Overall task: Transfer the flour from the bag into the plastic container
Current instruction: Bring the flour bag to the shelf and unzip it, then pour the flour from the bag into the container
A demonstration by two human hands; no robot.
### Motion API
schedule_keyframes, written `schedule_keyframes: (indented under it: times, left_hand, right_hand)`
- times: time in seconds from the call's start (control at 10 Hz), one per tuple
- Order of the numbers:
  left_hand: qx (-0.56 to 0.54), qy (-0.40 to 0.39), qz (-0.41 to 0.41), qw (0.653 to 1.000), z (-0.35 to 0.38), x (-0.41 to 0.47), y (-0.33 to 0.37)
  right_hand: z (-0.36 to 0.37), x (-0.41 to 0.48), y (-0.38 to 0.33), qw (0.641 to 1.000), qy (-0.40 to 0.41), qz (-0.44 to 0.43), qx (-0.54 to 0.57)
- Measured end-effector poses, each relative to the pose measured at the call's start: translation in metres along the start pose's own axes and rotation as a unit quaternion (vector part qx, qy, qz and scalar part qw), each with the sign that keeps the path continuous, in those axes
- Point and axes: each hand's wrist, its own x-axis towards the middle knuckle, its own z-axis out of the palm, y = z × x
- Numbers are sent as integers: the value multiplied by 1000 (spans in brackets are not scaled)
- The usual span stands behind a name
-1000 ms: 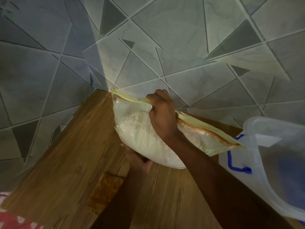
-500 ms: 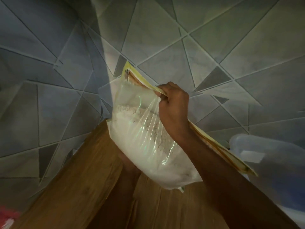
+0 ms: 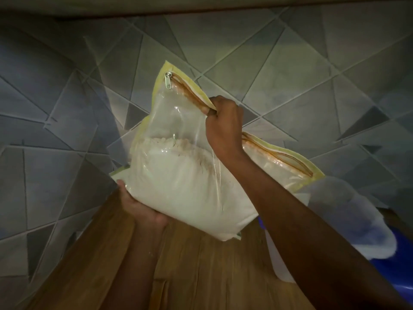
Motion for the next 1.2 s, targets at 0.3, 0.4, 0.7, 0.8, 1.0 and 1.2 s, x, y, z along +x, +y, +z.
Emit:
schedule_keyframes:
  times: [0.3,0.4,0.7,0.8,1.0,1.2]
  left_hand:
    - [84,35,-18,996,24,7,8]
    - [110,60,-30,992,-3,45,3]
    - [185,84,-30,979,46,39,9]
    - [193,68,-25,979,54,41,5]
    - [220,73,-2,973,74,46,-5]
    - [199,84,46,975,101,29,-22]
  right_hand:
    - [-25,6,26,998,-11,60,4]
    - [-30,5,31,998,-15,61,0]
    - [-61,14,45,995,17,94,42]
    - [-73,16,50,993,19,101,63]
    - [-96,20,71,988,13,122,91]
    - [-115,25,91,988,-15,132,75]
